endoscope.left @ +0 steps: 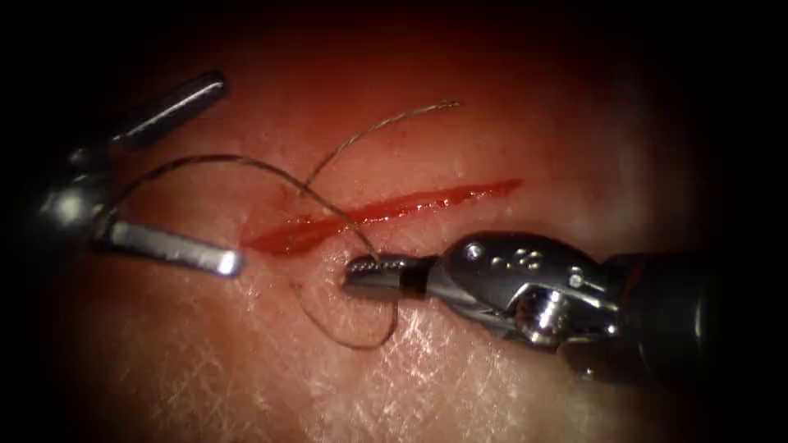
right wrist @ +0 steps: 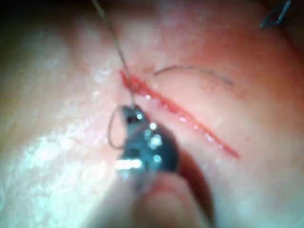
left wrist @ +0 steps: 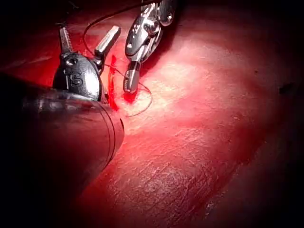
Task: Wound Closure
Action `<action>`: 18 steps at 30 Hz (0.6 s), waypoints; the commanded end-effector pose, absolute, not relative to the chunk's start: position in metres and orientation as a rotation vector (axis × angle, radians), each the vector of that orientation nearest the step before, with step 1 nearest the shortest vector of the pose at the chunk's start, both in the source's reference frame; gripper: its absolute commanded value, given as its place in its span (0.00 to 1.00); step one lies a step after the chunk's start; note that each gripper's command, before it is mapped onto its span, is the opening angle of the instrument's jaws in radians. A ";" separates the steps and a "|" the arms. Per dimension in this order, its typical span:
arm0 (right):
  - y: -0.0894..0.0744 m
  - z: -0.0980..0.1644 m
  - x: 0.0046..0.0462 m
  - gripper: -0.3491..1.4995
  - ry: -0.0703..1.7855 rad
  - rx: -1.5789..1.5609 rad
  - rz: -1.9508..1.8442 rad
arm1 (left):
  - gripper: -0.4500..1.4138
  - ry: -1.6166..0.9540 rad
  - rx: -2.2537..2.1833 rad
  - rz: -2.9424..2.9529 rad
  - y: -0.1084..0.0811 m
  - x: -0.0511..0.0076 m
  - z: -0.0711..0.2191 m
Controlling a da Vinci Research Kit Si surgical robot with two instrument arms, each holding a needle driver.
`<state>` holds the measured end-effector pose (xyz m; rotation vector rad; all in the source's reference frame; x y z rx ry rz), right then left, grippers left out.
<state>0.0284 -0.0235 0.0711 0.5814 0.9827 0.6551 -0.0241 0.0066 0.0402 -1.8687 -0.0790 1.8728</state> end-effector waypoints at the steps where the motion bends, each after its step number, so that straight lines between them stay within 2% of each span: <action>1: -0.024 0.072 0.0290 0.00 0.983 0.585 0.655 | 0.61 -0.075 -1.879 1.882 0.006 -0.0246 0.041; 7: -0.024 0.071 0.0290 0.00 0.983 0.585 0.655 | 0.51 -0.050 -1.895 1.898 0.006 -0.0243 0.041; 11: -0.024 0.071 0.0290 0.00 0.983 0.586 0.656 | 0.39 -0.024 -1.911 1.917 0.006 -0.0241 0.041; 13: -0.024 0.071 0.0290 0.00 0.983 0.586 0.656 | 0.25 -0.005 -1.915 1.929 0.006 -0.0240 0.041; 15: -0.024 0.071 0.0290 0.00 0.983 0.587 0.656 | 0.00 0.010 -1.914 1.938 0.006 -0.0238 0.041; 18: -0.024 0.071 0.0291 0.00 0.983 0.588 0.657 | 0.00 0.012 -1.913 1.941 0.006 -0.0233 0.041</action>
